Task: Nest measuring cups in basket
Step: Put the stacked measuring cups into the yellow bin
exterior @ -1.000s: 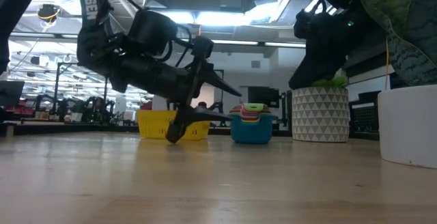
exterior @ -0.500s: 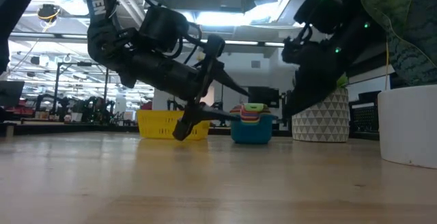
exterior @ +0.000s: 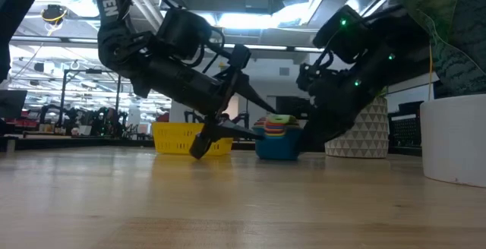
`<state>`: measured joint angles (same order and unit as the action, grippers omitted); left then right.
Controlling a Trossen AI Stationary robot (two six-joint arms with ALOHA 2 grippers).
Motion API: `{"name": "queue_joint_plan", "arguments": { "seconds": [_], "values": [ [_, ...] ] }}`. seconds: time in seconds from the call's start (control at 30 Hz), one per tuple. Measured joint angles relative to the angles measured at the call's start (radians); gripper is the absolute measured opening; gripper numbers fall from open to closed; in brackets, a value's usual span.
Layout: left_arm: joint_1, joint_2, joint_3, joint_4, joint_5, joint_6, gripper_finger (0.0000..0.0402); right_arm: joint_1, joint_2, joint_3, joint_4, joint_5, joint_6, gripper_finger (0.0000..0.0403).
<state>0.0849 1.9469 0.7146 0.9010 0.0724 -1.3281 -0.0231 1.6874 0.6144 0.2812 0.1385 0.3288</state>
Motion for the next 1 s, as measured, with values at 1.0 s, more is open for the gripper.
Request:
{"name": "queue_joint_plan", "arguments": {
  "seconds": [1.0],
  "values": [
    [0.0,0.0,0.089,-0.151,-0.011,-0.03,0.0195,0.023,0.025,0.001,0.178,-0.053,0.006,0.0087]
  ]
}}
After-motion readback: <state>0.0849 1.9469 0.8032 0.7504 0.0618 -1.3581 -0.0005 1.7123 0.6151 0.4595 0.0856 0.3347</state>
